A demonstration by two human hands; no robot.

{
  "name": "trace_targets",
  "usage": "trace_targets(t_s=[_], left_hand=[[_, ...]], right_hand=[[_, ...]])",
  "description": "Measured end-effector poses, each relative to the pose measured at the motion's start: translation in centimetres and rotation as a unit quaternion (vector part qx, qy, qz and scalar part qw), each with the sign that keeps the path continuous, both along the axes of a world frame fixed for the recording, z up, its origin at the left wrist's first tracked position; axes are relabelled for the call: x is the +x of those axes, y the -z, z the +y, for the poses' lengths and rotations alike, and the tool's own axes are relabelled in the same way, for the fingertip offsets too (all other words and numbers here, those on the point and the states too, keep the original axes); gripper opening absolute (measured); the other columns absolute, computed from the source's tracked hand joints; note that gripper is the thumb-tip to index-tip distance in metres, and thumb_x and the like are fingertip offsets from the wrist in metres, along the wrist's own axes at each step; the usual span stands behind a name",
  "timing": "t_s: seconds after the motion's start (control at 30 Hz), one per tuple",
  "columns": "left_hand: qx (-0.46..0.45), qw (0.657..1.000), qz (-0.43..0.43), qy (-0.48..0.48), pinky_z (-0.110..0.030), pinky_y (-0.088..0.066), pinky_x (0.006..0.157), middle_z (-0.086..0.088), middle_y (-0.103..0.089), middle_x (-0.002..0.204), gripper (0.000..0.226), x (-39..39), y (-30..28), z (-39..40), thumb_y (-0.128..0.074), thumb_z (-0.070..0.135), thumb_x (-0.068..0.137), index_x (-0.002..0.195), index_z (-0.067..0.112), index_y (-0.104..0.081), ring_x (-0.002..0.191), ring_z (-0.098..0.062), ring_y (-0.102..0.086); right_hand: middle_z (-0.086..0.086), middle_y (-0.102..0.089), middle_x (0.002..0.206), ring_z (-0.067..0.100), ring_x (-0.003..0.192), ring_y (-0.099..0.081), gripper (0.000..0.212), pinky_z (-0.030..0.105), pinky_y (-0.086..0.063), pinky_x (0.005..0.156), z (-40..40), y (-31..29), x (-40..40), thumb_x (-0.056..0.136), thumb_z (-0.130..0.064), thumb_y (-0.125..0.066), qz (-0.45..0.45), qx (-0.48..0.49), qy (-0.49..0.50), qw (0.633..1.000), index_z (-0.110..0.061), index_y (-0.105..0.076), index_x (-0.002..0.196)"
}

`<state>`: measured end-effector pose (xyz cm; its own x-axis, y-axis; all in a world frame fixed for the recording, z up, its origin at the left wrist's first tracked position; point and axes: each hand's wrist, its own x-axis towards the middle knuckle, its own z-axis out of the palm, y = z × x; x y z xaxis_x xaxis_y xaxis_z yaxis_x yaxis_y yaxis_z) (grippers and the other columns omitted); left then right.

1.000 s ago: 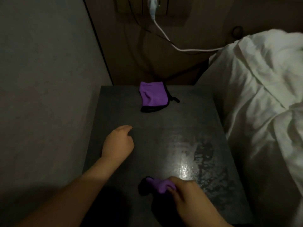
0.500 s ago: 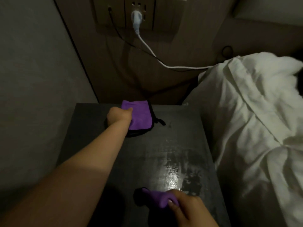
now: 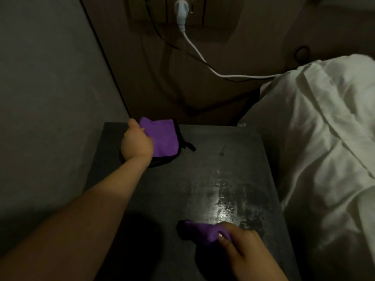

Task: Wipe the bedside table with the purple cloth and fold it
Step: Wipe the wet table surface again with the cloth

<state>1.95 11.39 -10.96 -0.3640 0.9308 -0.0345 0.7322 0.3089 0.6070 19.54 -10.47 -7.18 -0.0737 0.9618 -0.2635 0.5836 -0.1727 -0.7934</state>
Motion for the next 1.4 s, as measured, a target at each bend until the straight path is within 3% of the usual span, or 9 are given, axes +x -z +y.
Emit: trace_targets(t_s=[0.23,0.57,0.73,0.9,1.0,1.1,1.2,1.3,1.4], left_hand=[[0.033,0.995,0.080,0.053,-0.052,-0.046,0.074,-0.035,-0.060,0.101,0.018,-5.7,1.2,0.4,-0.038,0.007,0.092,0.104,-0.004,-0.045,0.092,-0.048,-0.059],[0.013,0.992,0.121,0.045,-0.053,-0.044,0.074,-0.040,-0.057,0.101,0.021,-7.8,1.2,0.6,-0.038,0.010,0.094,0.107,-0.005,-0.045,0.093,-0.052,-0.056],[0.008,0.984,0.170,0.054,-0.052,-0.041,0.085,-0.035,-0.053,0.111,0.023,-7.4,0.9,0.4,-0.045,0.004,0.088,0.107,-0.007,-0.047,0.105,-0.047,-0.051],[0.071,0.928,0.241,0.275,-0.047,-0.050,0.085,-0.022,-0.066,0.105,0.035,-6.3,2.0,-3.0,-0.042,0.011,0.075,0.103,0.001,-0.061,0.096,-0.038,-0.062],[0.020,0.897,0.268,0.350,-0.044,-0.048,0.094,-0.015,-0.064,0.121,0.049,-6.2,3.1,-5.4,-0.041,0.022,0.074,0.116,0.004,-0.061,0.109,-0.029,-0.063],[-0.020,0.902,0.250,0.351,-0.037,-0.022,0.111,-0.013,-0.038,0.146,0.061,-6.2,3.4,-6.6,-0.029,0.030,0.083,0.137,0.005,-0.037,0.136,-0.028,-0.037],[-0.016,0.910,0.229,0.344,-0.034,-0.009,0.111,-0.011,-0.030,0.151,0.070,-6.0,3.3,-6.6,-0.013,0.037,0.080,0.141,0.006,-0.030,0.141,-0.027,-0.027],[-0.008,0.913,0.214,0.346,-0.036,-0.006,0.112,-0.011,-0.029,0.151,0.076,-5.9,3.3,-6.6,-0.012,0.036,0.074,0.141,0.005,-0.029,0.141,-0.028,-0.026],[-0.010,0.915,0.205,0.347,-0.034,-0.003,0.113,-0.011,-0.024,0.152,0.078,-6.1,3.5,-6.7,-0.012,0.034,0.071,0.142,0.005,-0.024,0.143,-0.027,-0.020]], right_hand=[[-0.028,-0.060,0.059,-0.011,0.067,-0.055,0.033,0.006,-0.039,0.062,0.5,-0.1,-0.5,0.070,-0.033,-0.044,0.002,-0.001,-0.003,1.000,-0.066,-0.050,0.066],[-0.036,-0.056,0.058,-0.009,0.066,-0.054,0.032,0.006,-0.038,0.060,0.9,-0.4,-0.6,0.072,-0.032,-0.043,-0.009,-0.019,-0.019,1.000,-0.063,-0.051,0.068],[-0.021,-0.063,0.061,0.002,0.076,-0.058,0.033,0.010,-0.039,0.060,0.8,-0.1,-0.2,0.074,-0.033,-0.046,-0.005,-0.036,0.014,0.999,-0.064,-0.052,0.068],[-0.018,-0.064,0.063,-0.014,0.067,-0.057,0.041,0.004,-0.040,0.059,3.0,-1.7,1.0,0.088,-0.006,-0.054,-0.001,-0.044,0.090,0.995,-0.040,-0.061,0.066],[-0.021,-0.061,0.075,-0.012,0.066,-0.056,0.030,0.004,-0.039,0.060,6.6,-3.1,1.5,0.091,-0.008,-0.048,-0.006,0.049,0.146,0.988,-0.034,-0.061,0.084],[-0.004,-0.063,0.096,-0.013,0.075,-0.049,0.030,0.001,-0.037,0.064,11.3,-3.0,0.9,0.091,-0.006,-0.046,-0.045,0.134,0.150,0.979,-0.016,-0.058,0.117],[0.011,-0.060,0.119,0.010,0.094,-0.056,0.040,0.007,-0.033,0.080,16.4,-1.1,-0.6,0.090,-0.003,-0.046,-0.105,0.175,0.087,0.975,-0.012,-0.046,0.130],[0.013,-0.032,0.146,0.025,0.133,-0.031,0.049,0.027,-0.021,0.108,19.9,2.4,-2.6,0.090,0.000,-0.043,-0.157,0.127,-0.025,0.979,-0.008,-0.032,0.138],[0.014,-0.013,0.152,0.028,0.139,-0.010,0.058,0.037,-0.009,0.112,20.6,5.6,-4.4,0.089,-0.003,-0.043,-0.270,0.098,-0.131,0.949,-0.008,-0.019,0.142]])
